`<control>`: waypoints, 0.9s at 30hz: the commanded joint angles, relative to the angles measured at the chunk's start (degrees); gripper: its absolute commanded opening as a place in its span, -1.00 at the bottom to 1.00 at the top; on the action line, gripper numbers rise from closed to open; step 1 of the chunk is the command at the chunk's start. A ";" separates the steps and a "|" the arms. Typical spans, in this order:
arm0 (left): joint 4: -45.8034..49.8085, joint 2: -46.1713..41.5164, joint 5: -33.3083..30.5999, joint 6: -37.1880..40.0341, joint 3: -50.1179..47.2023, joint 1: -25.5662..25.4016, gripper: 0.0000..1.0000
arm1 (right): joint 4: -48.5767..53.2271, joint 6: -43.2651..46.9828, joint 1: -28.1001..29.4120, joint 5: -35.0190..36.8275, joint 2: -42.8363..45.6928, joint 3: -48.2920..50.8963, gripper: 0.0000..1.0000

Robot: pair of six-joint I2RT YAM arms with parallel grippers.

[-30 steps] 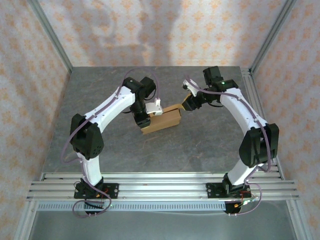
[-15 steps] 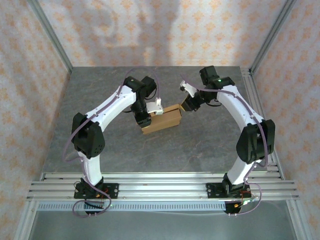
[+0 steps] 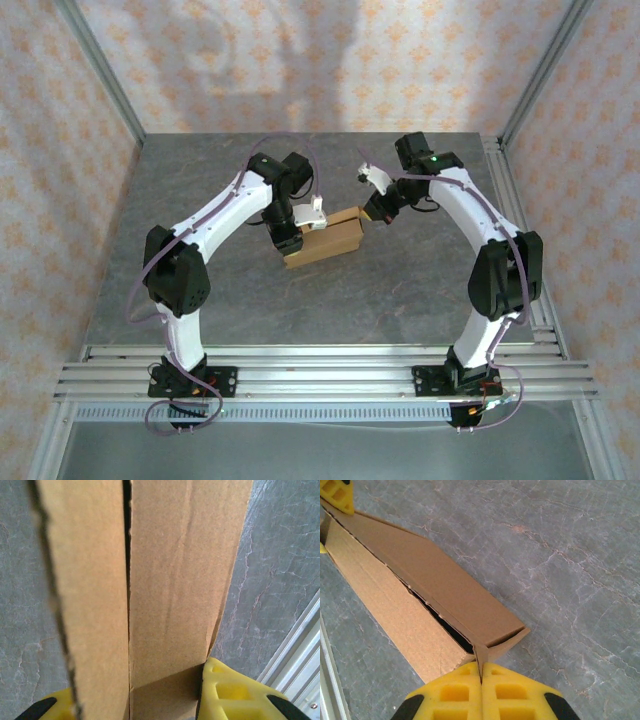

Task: Fold the paper box

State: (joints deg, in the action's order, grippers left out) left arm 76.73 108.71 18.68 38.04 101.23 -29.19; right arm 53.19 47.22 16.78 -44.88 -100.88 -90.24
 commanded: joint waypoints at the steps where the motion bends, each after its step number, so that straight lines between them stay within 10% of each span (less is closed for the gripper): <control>1: 1.78 2.56 0.51 1.43 -0.78 0.23 -0.32 | 1.59 -0.05 0.84 1.45 1.04 -1.69 -0.84; 18: 0.55 2.83 0.31 0.30 -0.66 0.26 -0.33 | -1.72 -6.84 1.87 5.90 4.11 1.25 -1.00; 27: -1.76 2.82 -1.99 -2.53 -0.53 0.32 -0.33 | -19.47 -29.80 3.77 20.84 9.64 11.04 -1.00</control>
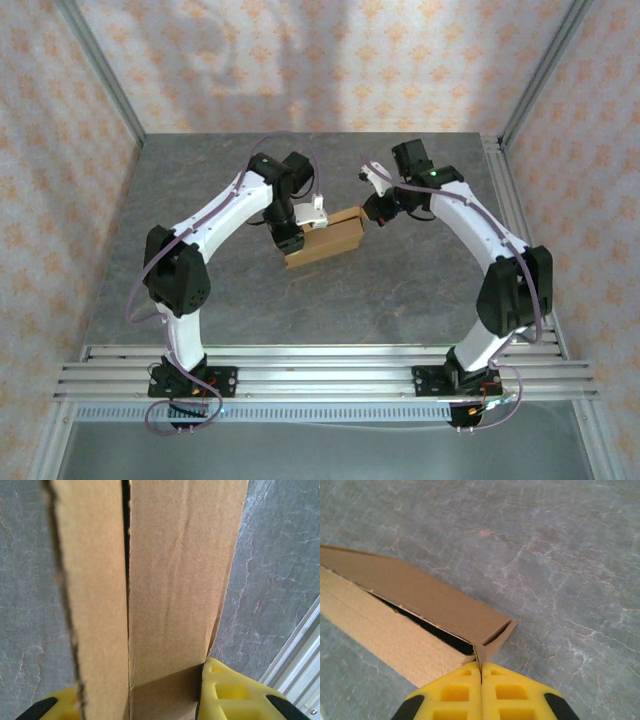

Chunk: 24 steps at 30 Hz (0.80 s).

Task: Fold the paper box

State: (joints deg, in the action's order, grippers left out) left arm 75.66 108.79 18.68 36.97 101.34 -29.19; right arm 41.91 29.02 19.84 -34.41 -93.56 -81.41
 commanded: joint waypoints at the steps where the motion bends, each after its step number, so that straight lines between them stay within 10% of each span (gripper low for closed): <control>1: -0.77 2.91 -1.91 -1.56 -0.45 0.33 -0.33 | -8.65 -12.76 1.34 12.29 2.49 2.70 -1.00; 24: 0.08 6.00 -1.07 -3.55 3.38 1.31 -0.40 | -24.42 -35.09 4.59 20.35 5.80 14.27 -1.00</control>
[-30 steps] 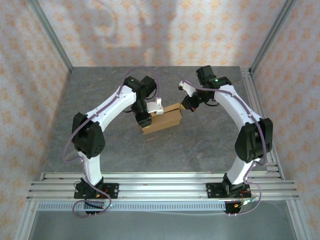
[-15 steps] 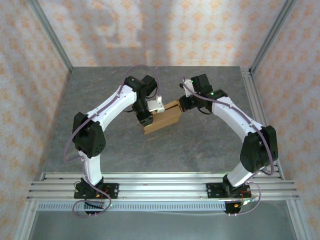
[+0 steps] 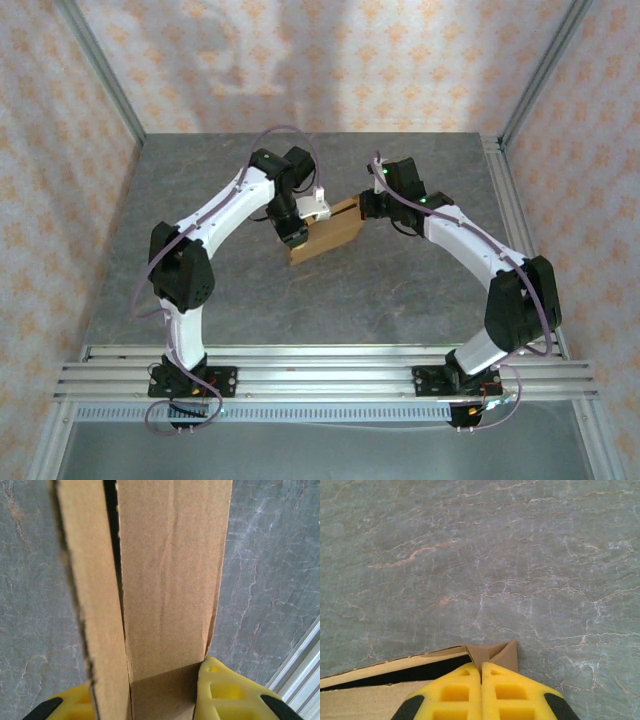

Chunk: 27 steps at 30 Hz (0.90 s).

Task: Fold the paper box

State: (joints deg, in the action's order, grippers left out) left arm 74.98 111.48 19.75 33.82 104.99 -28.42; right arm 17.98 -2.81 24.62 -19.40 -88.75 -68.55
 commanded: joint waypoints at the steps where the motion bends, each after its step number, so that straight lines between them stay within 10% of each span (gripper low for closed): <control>1: 0.94 3.61 -2.40 -0.36 -0.03 0.52 -0.40 | -0.44 -3.82 -0.17 5.50 1.05 1.41 -1.00; 27: -0.43 5.61 0.62 -0.49 1.54 2.40 -0.36 | -6.27 -3.55 0.96 7.06 -1.52 3.86 -1.00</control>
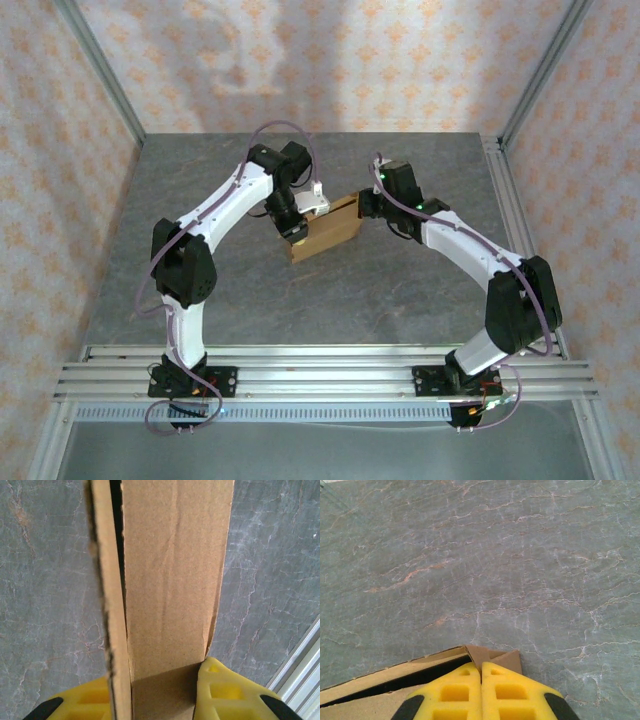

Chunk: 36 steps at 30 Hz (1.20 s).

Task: Fold the paper box

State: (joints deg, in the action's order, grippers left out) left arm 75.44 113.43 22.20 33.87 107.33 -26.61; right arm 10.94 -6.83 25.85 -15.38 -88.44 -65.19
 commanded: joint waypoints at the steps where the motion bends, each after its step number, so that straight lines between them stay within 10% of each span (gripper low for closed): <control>1: -1.06 3.57 -1.81 -0.64 -0.66 0.60 -0.32 | 1.05 0.58 -0.21 3.26 -1.99 0.10 -1.00; 13: -8.04 0.02 -2.36 -5.26 -3.64 0.66 0.16 | 3.19 -0.99 1.35 7.71 -3.25 -2.31 -1.00; 23: -19.20 -8.73 -1.72 -9.16 -9.68 0.65 0.98 | 6.26 -1.26 2.37 10.43 -5.36 -5.49 -1.00; 36: -28.00 -18.35 -6.05 -18.56 -15.50 1.45 1.00 | 8.06 -1.47 2.66 11.60 -6.21 -7.77 -1.00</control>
State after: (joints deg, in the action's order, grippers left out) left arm 49.80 97.03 18.13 19.27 93.03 -26.06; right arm 15.20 -7.53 27.99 -4.89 -93.38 -71.81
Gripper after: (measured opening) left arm 0.998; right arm 0.047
